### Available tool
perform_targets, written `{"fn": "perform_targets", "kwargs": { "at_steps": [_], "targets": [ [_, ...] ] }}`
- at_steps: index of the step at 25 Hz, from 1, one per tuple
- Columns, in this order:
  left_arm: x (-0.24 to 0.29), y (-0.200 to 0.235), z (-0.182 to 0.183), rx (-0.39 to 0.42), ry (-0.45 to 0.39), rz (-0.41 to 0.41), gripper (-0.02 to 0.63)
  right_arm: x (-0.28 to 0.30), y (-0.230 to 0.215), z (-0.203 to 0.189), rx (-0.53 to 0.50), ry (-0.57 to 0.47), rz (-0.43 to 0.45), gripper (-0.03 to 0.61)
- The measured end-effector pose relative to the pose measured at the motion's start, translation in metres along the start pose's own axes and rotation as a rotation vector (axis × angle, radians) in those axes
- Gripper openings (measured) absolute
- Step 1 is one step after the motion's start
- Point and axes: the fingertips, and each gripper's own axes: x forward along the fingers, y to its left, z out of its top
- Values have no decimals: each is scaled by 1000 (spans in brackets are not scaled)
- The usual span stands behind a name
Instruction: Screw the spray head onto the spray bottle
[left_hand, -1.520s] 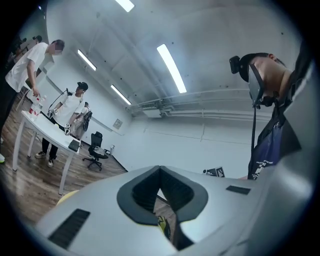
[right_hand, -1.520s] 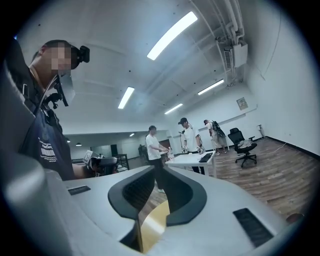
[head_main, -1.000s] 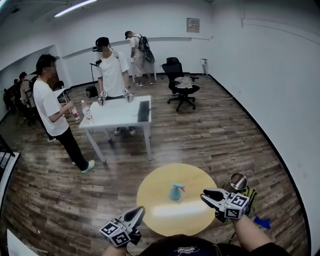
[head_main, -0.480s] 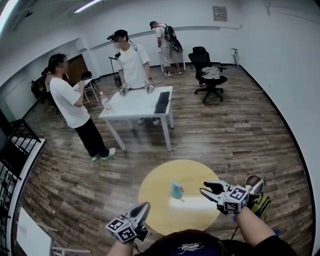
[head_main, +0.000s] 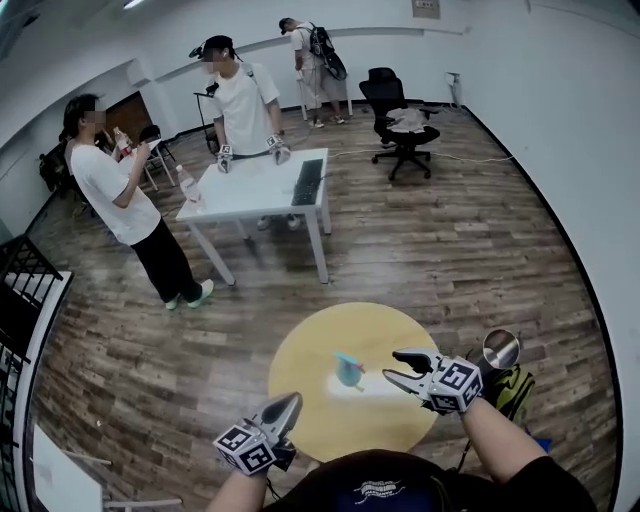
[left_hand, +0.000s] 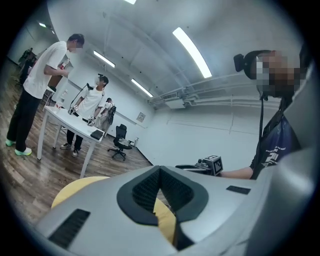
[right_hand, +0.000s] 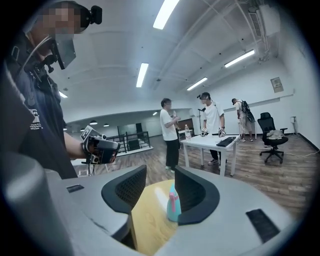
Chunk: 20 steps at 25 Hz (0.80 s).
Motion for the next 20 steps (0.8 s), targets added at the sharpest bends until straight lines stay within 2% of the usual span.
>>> {"fn": "perform_targets", "kwargs": {
  "at_steps": [3, 7, 14, 20],
  "targets": [
    [-6, 32, 1, 15, 26, -28, 20, 42, 5, -11, -21, 62, -9, 197],
    [-16, 66, -2, -5, 53, -44, 20, 88, 6, -33, -23, 145, -47, 223],
    [-29, 100, -13, -21, 83, -34, 20, 144, -11, -88, -72, 299, -112, 253],
    [-34, 119, -34, -37, 107, -16, 20, 169, -30, -110, -57, 329, -138, 265]
  ]
}}
